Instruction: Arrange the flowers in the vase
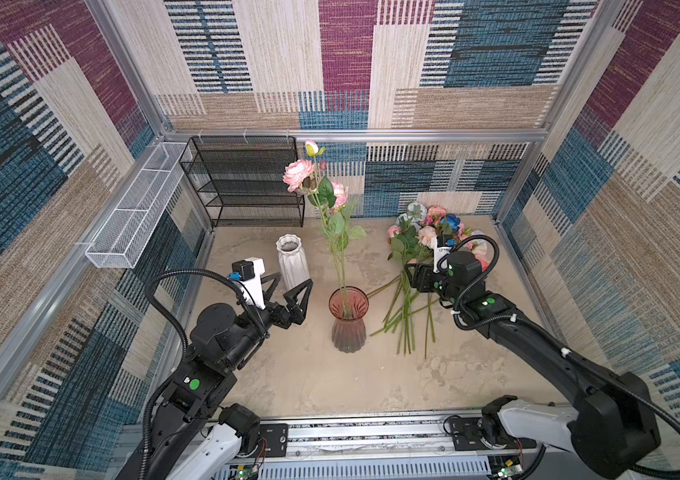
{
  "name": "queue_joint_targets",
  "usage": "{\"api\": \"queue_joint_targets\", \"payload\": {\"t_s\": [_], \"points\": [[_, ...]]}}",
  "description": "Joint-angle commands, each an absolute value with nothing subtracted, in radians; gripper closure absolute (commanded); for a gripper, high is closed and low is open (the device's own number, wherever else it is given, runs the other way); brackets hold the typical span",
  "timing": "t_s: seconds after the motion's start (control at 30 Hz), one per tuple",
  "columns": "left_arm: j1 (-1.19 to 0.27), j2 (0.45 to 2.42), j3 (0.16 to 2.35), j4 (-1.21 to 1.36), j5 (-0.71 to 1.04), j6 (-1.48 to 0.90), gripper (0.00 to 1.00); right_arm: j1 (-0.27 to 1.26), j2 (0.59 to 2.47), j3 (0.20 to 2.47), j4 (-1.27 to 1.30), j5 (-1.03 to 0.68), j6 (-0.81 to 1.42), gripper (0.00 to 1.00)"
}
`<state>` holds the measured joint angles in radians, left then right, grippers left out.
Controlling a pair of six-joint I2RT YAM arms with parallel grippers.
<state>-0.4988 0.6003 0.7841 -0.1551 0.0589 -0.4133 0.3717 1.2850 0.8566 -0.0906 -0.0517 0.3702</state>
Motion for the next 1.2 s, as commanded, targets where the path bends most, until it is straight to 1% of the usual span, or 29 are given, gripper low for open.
{"api": "queue_joint_targets", "payload": {"t_s": [0.0, 0.13, 0.33, 0.5, 0.57, 0.8, 1.0, 1.17], "points": [[-0.499, 0.600, 0.768, -0.152, 0.068, -0.458, 0.01, 0.340, 1.401, 0.895, -0.091, -0.099, 0.407, 0.38], [-0.499, 0.602, 0.762, -0.155, 0.094, -0.468, 0.00, 0.301, 1.545, 0.952, -0.098, -0.071, 0.422, 0.47], [-0.499, 0.604, 0.752, -0.155, 0.106, -0.469, 0.01, 0.242, 1.668, 1.000, -0.058, -0.069, 0.461, 0.59], [-0.498, 0.604, 0.752, -0.154, 0.112, -0.465, 0.01, 0.223, 1.751, 1.044, -0.049, -0.084, 0.472, 0.64], [-0.499, 0.604, 0.754, -0.159, 0.111, -0.461, 0.01, 0.218, 1.772, 1.051, -0.039, -0.093, 0.475, 0.66], [-0.499, 0.609, 0.755, -0.159, 0.114, -0.458, 0.01, 0.212, 1.819, 1.068, 0.006, -0.135, 0.484, 0.67], [-0.499, 0.615, 0.755, -0.164, 0.115, -0.455, 0.01, 0.209, 1.842, 1.078, 0.007, -0.135, 0.485, 0.80], [-0.499, 0.619, 0.756, -0.162, 0.118, -0.456, 0.01, 0.210, 1.820, 1.057, 0.027, -0.135, 0.477, 0.93]]}}
